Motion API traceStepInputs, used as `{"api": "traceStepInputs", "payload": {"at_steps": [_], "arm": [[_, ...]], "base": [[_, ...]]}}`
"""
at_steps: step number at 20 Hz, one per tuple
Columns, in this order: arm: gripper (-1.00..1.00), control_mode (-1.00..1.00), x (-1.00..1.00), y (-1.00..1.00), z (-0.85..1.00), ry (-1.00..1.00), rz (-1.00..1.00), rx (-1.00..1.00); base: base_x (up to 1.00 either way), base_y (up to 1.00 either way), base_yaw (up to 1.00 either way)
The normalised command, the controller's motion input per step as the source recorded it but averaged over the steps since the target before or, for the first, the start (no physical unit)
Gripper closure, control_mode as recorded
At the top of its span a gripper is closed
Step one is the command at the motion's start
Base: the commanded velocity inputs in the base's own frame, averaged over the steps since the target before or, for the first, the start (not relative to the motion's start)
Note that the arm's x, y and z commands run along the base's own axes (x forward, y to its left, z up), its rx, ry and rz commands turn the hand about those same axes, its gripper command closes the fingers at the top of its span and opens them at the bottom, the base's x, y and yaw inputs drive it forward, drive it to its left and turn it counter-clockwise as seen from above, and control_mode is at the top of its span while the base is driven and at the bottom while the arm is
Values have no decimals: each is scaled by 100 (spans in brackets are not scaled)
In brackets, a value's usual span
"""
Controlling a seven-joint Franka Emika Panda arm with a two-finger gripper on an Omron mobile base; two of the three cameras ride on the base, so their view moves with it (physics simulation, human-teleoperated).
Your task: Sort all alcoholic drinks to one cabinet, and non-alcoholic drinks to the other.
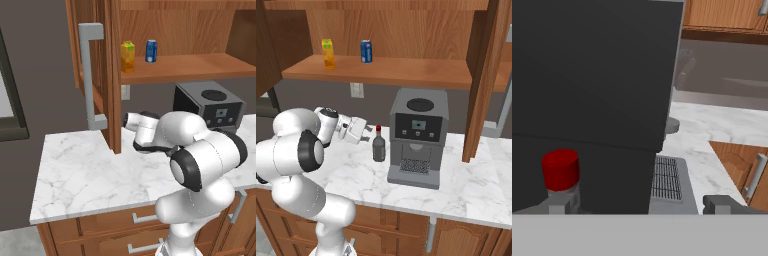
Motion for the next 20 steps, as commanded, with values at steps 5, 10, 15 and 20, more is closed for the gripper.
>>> {"api": "traceStepInputs", "payload": {"at_steps": [5,10,15,20], "arm": [[-100,-100,19,12,0,0,3,0],[-100,-100,29,-1,0,0,0,0],[-100,-100,21,-5,-4,0,0,0],[-100,-100,6,-1,-10,0,0,0]], "base": [[0,0,0],[0,0,0],[0,0,0],[0,0,0]]}}
